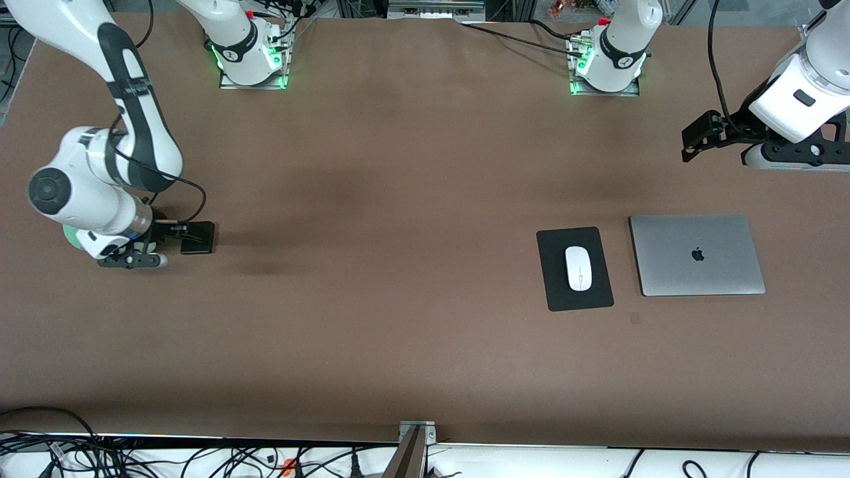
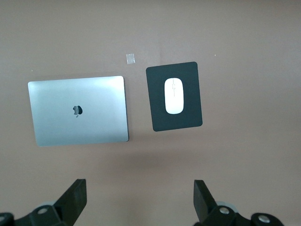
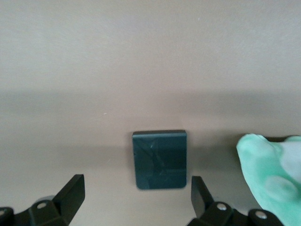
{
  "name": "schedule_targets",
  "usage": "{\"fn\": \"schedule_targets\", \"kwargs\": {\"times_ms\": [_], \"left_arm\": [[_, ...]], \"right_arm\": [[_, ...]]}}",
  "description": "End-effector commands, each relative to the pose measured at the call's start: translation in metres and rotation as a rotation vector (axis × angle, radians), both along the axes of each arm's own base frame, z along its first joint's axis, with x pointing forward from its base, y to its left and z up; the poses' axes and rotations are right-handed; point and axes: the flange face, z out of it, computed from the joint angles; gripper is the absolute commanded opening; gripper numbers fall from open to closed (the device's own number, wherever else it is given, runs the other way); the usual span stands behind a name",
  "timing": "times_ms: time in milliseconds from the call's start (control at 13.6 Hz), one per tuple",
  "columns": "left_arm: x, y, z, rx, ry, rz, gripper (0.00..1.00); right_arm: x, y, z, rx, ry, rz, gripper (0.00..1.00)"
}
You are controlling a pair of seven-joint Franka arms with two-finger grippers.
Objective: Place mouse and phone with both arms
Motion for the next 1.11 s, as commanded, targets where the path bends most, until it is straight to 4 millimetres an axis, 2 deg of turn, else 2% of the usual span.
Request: {"fn": "schedule_targets", "kwargs": {"times_ms": [0, 221, 369, 590, 811, 885, 1033], "left_arm": [[0.004, -0.001, 0.006, 0.02, -0.007, -0.002, 1.0], [0.004, -0.002, 0.007, 0.021, -0.008, -0.004, 1.0], [0.004, -0.003, 0.008, 0.021, -0.011, -0.005, 1.0], [0.004, -0.003, 0.013, 0.02, -0.021, -0.005, 1.0], [0.004, -0.003, 0.013, 0.02, -0.021, -0.005, 1.0], [0.004, -0.003, 0.013, 0.02, -0.021, -0.005, 1.0], [0.004, -0.004, 0.013, 0.02, -0.021, -0.007, 1.0]], "right_arm": [[-0.005, 0.004, 0.067, 0.036, 0.001, 0.003, 1.0], [-0.02, 0.005, 0.137, 0.055, -0.016, 0.012, 1.0], [-0.026, 0.01, 0.175, 0.06, -0.028, 0.027, 1.0], [-0.04, 0.01, 0.225, 0.057, -0.053, 0.038, 1.0], [-0.057, 0.012, 0.258, 0.044, -0.044, 0.053, 1.0], [-0.06, 0.008, 0.275, 0.027, -0.045, 0.032, 1.0], [-0.063, 0.017, 0.308, -0.007, -0.026, 0.004, 1.0]]}}
